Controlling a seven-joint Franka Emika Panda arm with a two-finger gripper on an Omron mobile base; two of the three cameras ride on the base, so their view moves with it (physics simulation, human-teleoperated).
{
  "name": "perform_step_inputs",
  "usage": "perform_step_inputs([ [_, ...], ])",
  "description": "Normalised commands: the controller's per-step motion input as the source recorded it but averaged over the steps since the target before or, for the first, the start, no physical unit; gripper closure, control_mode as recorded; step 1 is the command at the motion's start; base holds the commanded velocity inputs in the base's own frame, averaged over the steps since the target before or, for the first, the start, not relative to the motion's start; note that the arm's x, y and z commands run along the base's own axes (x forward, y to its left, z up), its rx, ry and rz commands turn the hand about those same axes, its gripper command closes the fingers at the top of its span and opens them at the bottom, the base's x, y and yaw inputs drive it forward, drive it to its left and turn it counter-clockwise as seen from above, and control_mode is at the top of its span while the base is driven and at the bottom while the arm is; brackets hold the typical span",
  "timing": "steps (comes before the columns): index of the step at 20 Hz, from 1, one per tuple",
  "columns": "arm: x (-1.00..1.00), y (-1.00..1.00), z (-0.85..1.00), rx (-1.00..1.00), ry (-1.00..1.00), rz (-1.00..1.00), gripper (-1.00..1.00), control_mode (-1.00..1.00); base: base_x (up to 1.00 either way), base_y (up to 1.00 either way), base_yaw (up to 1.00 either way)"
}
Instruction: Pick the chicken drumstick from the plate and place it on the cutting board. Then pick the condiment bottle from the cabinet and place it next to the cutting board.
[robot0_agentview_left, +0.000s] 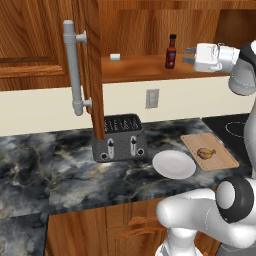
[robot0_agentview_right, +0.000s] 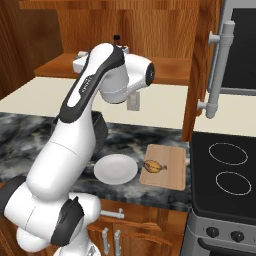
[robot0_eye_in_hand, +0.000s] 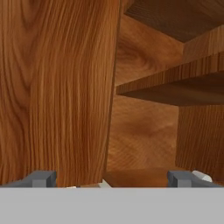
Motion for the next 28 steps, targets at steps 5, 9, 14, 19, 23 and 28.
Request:
perform_step_inputs([
  [5, 0.12, -0.08, 0.0, 0.0, 0.0, 0.0, -1.0, -1.0, 0.0, 0.0, 0.0],
  [9, 0.13, -0.05, 0.0, 0.0, 0.0, 0.0, -1.0, -1.0, 0.0, 0.0, 0.0],
  [14, 0.12, -0.02, 0.0, 0.0, 0.0, 0.0, -1.0, -1.0, 0.0, 0.0, 0.0],
  [19, 0.13, -0.02, 0.0, 0.0, 0.0, 0.0, -1.0, -1.0, 0.0, 0.0, 0.0],
  [23, 0.12, -0.04, 0.0, 0.0, 0.0, 0.0, -1.0, -1.0, 0.0, 0.0, 0.0],
  [28, 0.1, -0.05, 0.0, 0.0, 0.0, 0.0, -1.0, -1.0, 0.0, 0.0, 0.0],
])
